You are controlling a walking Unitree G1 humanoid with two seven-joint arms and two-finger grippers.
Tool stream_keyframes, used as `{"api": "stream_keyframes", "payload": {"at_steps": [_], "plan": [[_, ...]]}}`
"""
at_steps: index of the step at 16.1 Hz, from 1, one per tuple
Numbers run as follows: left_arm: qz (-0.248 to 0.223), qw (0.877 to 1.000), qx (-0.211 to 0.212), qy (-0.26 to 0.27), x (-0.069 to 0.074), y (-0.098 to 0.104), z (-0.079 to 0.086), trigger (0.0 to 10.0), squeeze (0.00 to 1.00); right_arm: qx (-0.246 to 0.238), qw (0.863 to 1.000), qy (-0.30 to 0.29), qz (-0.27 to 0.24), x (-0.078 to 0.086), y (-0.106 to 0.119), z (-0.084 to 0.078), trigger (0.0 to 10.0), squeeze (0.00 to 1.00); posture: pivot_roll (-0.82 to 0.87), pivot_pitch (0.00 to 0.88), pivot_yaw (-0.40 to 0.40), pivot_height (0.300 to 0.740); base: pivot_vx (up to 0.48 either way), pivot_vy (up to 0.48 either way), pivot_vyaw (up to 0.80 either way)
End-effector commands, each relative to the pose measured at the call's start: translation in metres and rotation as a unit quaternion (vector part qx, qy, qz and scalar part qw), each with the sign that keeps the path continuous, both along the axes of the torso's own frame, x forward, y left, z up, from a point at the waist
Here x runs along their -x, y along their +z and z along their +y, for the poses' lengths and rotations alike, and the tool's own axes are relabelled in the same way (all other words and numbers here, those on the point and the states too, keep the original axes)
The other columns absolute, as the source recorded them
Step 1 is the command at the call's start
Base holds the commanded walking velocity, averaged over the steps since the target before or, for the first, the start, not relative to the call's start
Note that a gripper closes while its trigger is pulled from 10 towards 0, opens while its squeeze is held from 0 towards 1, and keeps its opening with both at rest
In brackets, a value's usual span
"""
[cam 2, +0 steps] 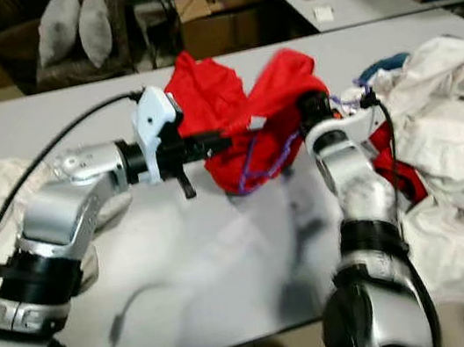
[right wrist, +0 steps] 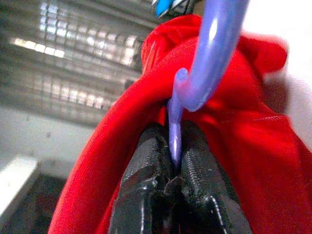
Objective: Hang hanger
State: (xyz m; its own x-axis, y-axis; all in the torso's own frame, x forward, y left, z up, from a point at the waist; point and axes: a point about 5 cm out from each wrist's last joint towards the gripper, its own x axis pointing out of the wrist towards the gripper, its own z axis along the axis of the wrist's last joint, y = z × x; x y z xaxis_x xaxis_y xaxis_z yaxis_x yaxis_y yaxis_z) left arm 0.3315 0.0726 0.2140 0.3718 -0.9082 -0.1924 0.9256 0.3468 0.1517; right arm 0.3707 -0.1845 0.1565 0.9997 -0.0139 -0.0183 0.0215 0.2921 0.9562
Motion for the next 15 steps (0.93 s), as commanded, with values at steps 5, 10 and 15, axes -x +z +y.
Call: {"api": "stream_keyframes", "payload": {"at_steps": [5, 10, 15], "plan": [[-0.012, 0.998, -0.051, 0.034, -0.007, -0.011, 0.008, 0.0, 0.00, -0.062, 0.998, -0.023, -0.016, -0.013, 0.009, 0.007, 10.0, 0.00, 0.04, 0.000, 0.015, 0.740, 0.000, 0.000, 0.00], [0.056, 0.997, 0.029, -0.047, 0.014, 0.008, -0.004, 0.0, 0.00, -0.089, 0.994, -0.062, -0.014, -0.016, 0.009, -0.002, 10.0, 0.00, 0.04, 0.000, 0.004, 0.740, 0.000, 0.000, 0.00], [0.114, 0.974, 0.189, -0.042, 0.008, 0.047, -0.013, 0.0, 0.00, -0.029, 1.000, -0.008, -0.001, -0.018, 0.004, 0.027, 10.0, 0.00, 0.05, 0.000, -0.005, 0.740, 0.000, 0.000, 0.00]]}}
